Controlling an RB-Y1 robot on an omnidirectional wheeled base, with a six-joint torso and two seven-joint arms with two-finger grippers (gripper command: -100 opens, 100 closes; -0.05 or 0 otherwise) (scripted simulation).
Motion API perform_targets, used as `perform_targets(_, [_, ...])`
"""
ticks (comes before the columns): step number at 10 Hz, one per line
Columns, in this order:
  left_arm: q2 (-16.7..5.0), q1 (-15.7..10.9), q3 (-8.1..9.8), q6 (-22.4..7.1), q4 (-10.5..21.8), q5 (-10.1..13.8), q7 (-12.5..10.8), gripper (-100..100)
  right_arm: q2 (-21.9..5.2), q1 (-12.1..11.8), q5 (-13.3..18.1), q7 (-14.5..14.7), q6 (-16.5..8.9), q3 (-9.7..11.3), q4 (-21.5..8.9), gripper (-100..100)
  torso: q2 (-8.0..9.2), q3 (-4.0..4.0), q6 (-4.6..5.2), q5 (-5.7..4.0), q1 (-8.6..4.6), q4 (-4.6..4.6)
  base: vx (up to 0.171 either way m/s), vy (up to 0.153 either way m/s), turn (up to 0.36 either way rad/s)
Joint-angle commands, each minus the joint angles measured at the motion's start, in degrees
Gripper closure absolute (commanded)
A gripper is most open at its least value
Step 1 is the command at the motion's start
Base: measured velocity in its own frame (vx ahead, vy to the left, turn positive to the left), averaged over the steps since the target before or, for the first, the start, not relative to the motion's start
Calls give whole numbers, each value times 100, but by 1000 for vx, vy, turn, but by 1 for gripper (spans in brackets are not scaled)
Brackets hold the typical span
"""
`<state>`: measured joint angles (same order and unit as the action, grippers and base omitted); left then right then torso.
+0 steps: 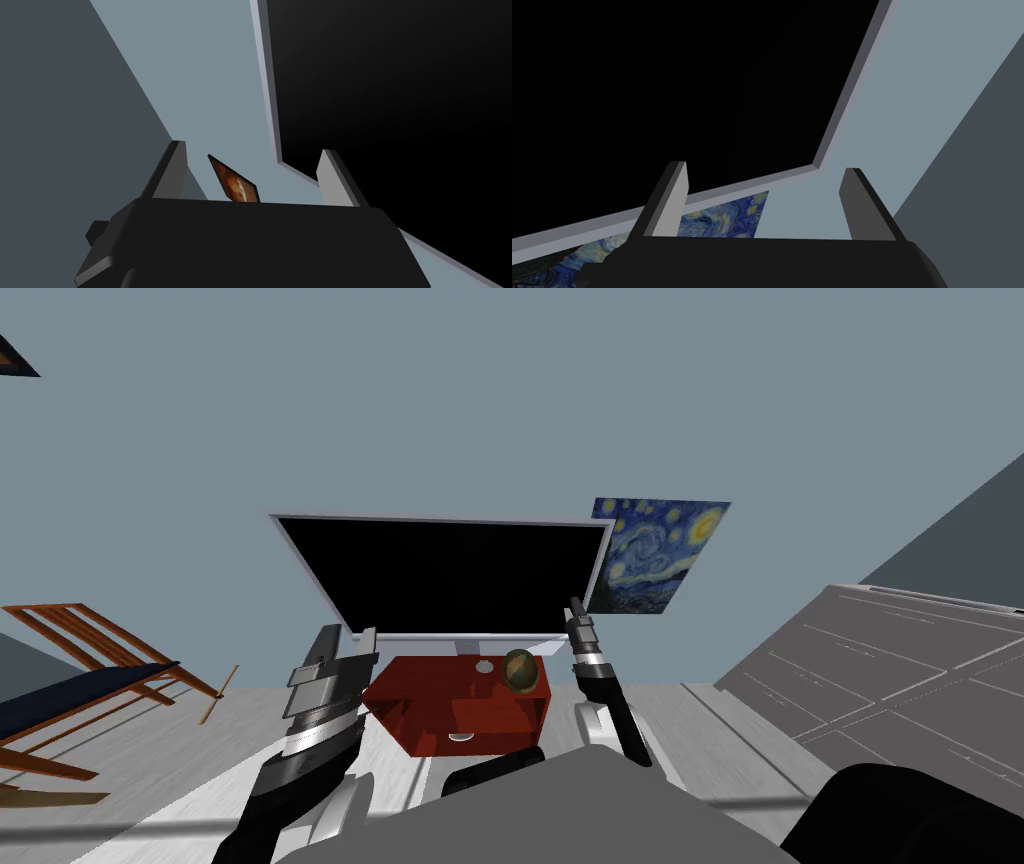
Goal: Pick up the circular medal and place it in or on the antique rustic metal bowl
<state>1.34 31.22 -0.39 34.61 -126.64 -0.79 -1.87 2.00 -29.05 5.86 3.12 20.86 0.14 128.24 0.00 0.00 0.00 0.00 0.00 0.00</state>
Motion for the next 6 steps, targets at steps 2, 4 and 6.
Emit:
perform_targets(2, [-308,-58,-10,-183,90,41,-53,-100,0,0,0,0,0,0,0,0,1,0,1,1,6,0,-5,29,-86])
perform_targets(4, [-564,-147,-24,-452,223,103,-131,-100,-1,0,0,0,0,0,0,0,3,2,1,5,26,1,-12,68,-143])
perform_targets(6, [-678,-207,-32,-627,310,145,-181,-100,-1,0,0,0,0,0,0,0,4,2,1,7,30,1,-8,63,-113])
